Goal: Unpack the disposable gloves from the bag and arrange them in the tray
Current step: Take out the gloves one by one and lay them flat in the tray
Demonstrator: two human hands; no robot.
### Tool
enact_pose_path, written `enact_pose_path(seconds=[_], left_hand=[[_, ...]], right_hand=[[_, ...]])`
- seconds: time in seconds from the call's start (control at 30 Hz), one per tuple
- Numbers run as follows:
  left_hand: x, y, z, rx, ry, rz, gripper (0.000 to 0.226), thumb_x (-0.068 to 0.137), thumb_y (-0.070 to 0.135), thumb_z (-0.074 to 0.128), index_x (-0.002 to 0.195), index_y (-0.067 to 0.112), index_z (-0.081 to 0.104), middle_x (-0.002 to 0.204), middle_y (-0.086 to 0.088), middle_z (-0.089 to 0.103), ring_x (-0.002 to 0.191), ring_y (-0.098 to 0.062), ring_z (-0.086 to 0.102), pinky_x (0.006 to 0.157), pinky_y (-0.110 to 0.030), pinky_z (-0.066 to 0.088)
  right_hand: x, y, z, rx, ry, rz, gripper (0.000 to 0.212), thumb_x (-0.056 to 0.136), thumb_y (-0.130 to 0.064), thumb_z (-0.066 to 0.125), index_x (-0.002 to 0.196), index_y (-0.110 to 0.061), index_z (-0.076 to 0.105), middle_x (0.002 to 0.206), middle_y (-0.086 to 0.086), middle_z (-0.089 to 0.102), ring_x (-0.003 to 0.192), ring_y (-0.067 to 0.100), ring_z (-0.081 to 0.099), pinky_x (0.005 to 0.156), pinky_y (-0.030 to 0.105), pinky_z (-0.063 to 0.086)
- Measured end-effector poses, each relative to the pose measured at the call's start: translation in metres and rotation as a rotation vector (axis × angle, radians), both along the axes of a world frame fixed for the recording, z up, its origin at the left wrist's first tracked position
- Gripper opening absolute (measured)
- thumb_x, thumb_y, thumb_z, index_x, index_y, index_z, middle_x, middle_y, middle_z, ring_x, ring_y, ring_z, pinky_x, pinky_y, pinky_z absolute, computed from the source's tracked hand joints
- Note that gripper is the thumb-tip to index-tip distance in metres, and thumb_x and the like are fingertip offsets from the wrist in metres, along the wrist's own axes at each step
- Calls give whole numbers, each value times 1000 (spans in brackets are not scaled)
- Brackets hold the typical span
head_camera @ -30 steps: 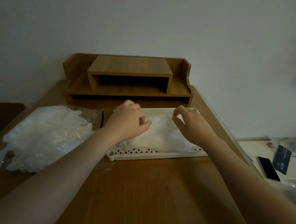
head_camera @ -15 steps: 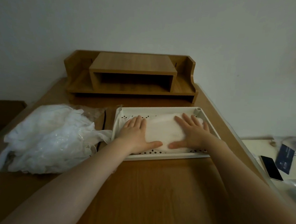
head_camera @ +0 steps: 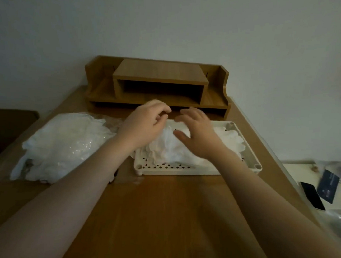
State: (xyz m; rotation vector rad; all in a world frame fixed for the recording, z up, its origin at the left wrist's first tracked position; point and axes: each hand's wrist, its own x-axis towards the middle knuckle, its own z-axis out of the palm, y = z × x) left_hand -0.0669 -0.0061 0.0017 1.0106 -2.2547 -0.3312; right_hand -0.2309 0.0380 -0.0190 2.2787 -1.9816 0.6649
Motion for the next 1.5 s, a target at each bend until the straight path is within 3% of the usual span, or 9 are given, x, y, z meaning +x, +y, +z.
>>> enact_pose_path(seconds=[0.17, 0.43, 0.57, 0.73, 0.83, 0.93, 1.17, 1.3, 1.5], left_hand=[[26, -1, 4, -9, 267, 132, 27, 100, 10, 36, 116, 12, 58, 113, 1, 57, 79, 9, 54, 71, 0, 38], [51, -1, -12, 68, 184, 112, 22, 93, -3, 43, 93, 16, 54, 123, 1, 52, 102, -11, 55, 85, -12, 40], [58, 1, -15, 152, 161, 100, 24, 91, -4, 46, 96, 19, 53, 124, 5, 50, 103, -6, 51, 78, -4, 42], [60, 4, -13, 191, 151, -5, 37, 85, 33, 67, 118, 22, 54, 111, 8, 58, 98, -7, 57, 81, -24, 51], [57, 6, -10, 186, 162, 34, 27, 85, 34, 66, 108, 22, 57, 88, 12, 60, 77, -2, 56, 61, -9, 41], [54, 7, -9, 220, 277, 27, 15, 93, 30, 56, 94, 16, 63, 72, 5, 58, 63, -9, 51, 58, -20, 37], [52, 6, 1, 665, 659, -77, 32, 99, 33, 44, 83, 27, 71, 86, 0, 71, 87, -21, 66, 83, -37, 48], [46, 8, 4, 722, 676, -75, 35, 101, 36, 38, 99, 19, 68, 95, -3, 71, 90, -18, 67, 80, -32, 50], [43, 10, 4, 770, 771, -85, 34, 100, 32, 41, 108, 11, 66, 102, -7, 69, 100, -22, 64, 89, -35, 48]], right_hand=[[66, -15, -18, 57, -27, 316, 25, 97, -19, 48, 111, -10, 66, 115, 8, 65, 109, 24, 56, 99, 39, 42], [121, -41, -50, 208, 78, 13, 28, 92, -27, 50, 116, -17, 60, 126, 4, 56, 131, 27, 34, 113, 42, 17], [108, -38, -33, 114, -393, 39, 19, 94, -18, 49, 101, -7, 63, 89, 7, 63, 85, 23, 59, 80, 36, 50], [86, -22, 3, 91, -1039, 57, 14, 91, -10, 50, 82, -3, 59, 75, 11, 58, 66, 27, 53, 62, 40, 47], [78, -15, 15, 102, -1127, 66, 8, 93, -16, 55, 89, -12, 61, 77, 2, 60, 67, 13, 58, 58, 23, 51], [69, -11, 21, 100, -1157, 32, 15, 94, -20, 53, 87, -16, 65, 75, 1, 60, 67, 12, 55, 62, 24, 48], [52, -7, 30, 228, -1524, 6, 17, 93, -17, 54, 86, -7, 65, 80, 7, 64, 81, 22, 61, 83, 32, 51], [48, -5, 28, 340, -1738, 120, 18, 91, -17, 49, 97, -3, 59, 77, 4, 57, 71, 16, 57, 65, 26, 49], [41, -1, 26, 433, -1864, 198, 25, 94, -25, 46, 99, -5, 61, 85, 6, 63, 79, 20, 60, 79, 33, 48]])
